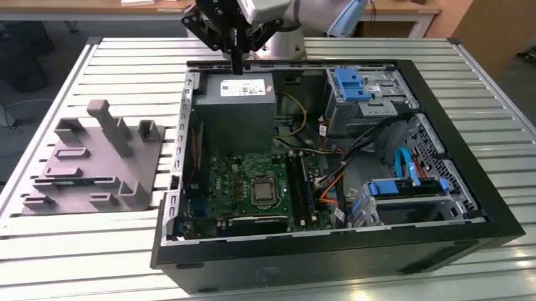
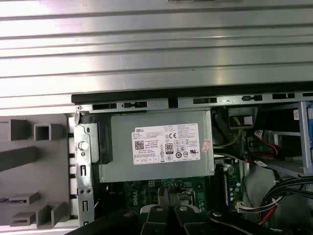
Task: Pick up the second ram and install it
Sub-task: 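Reach for the second ram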
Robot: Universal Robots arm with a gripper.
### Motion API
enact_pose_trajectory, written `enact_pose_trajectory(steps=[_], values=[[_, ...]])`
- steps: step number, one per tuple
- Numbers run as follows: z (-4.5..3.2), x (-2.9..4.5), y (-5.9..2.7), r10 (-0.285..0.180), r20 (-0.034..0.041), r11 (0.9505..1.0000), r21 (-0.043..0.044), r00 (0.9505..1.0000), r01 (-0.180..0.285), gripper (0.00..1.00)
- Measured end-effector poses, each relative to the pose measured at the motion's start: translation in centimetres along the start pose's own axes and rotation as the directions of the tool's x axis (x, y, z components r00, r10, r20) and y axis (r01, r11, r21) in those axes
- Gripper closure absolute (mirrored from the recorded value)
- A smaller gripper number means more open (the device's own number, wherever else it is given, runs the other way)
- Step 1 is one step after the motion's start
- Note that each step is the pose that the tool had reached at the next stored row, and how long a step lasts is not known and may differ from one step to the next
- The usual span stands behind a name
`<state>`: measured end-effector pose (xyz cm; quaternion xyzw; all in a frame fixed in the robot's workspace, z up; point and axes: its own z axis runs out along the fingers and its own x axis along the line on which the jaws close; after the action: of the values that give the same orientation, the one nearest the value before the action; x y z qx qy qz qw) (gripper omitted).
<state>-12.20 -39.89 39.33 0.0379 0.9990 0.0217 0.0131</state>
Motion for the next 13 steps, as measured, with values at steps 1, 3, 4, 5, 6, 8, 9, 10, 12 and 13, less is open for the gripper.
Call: enact_pose_trajectory(steps=[1, 3, 4, 5, 6, 8, 9, 10, 12, 13], values=[[0.0, 0.0, 0.0, 0.0, 0.0, 1.0, 0.0, 1.0, 0.0, 0.9], [0.0, 0.0, 0.0, 0.0, 0.0, 1.0, 0.0001, 1.0, 0.0, 0.9], [0.0, 0.0, 0.0, 0.0, -0.0001, 1.0, 0.0, 1.0, 0.0, 0.9], [0.0, 0.01, 0.0, 0.0, 0.0, 1.0, 0.0, 1.0, 0.0, 0.9], [0.0, 0.03, 0.0, 0.0, 0.0, 1.0, 0.0001, 1.0, 0.0, 0.9], [-0.01, 0.26, -0.02, 0.0, -0.0001, 1.0, 0.0002, 1.0, 0.0, 0.9], [-0.02, 0.51, -0.04, 0.0, 0.0, 1.0, 0.0002, 1.0, 0.0, 0.9], [-0.03, 0.88, -0.07, 0.0, -0.0001, 1.0, 0.0002, 1.0, 0.0, 0.9], [-0.05, 1.82, -0.14, 0.0, 0.0, 1.0, 0.0002, 1.0, 0.0, 0.9], [-0.06, 2.26, -0.17, 0.0, -0.0001, 1.0, 0.0002, 1.0, 0.0, 0.9]])
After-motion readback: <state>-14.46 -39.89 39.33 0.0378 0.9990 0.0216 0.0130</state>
